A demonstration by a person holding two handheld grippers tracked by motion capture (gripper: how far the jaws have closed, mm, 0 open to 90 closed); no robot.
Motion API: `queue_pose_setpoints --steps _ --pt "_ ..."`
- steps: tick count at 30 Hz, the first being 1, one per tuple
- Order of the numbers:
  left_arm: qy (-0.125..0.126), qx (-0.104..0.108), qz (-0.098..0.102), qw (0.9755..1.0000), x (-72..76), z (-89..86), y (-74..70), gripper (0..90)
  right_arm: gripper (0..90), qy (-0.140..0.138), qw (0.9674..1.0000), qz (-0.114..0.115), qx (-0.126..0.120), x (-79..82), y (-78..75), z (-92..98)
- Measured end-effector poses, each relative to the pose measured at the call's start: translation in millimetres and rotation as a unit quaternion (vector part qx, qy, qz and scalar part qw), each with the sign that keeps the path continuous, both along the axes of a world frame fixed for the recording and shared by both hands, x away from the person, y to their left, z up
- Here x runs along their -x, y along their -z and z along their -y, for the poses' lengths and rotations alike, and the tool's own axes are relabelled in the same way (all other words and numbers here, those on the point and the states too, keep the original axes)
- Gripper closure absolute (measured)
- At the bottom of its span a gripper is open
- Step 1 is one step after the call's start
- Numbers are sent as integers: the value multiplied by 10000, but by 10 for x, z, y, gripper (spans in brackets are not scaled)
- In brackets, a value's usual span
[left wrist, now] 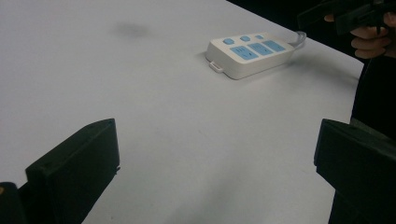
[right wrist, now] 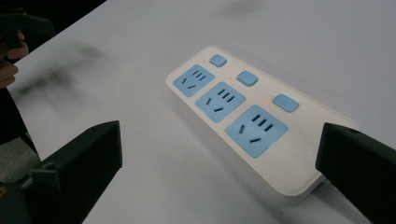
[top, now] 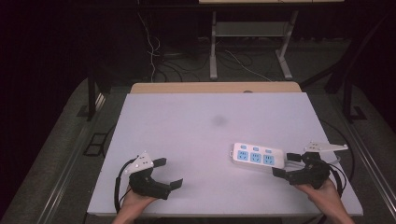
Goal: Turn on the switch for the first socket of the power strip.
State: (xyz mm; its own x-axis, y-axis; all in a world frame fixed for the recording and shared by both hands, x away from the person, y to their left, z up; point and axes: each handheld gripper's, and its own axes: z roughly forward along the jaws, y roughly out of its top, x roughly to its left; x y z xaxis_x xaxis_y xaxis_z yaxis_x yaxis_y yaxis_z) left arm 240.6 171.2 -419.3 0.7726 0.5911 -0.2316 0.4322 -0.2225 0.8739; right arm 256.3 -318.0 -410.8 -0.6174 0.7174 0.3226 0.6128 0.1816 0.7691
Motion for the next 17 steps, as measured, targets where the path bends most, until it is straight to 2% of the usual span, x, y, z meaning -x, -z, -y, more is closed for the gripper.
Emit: queue_pose_setpoints --steps 4,17 --pt "0 -4 -6 10000 -4 -5 3 0 3 -60 9999 105 -78 73 60 -40" --pt "47 -66 -86 9999 -34 -8 35 0 3 -213 9995 189 -157 195 155 -122"
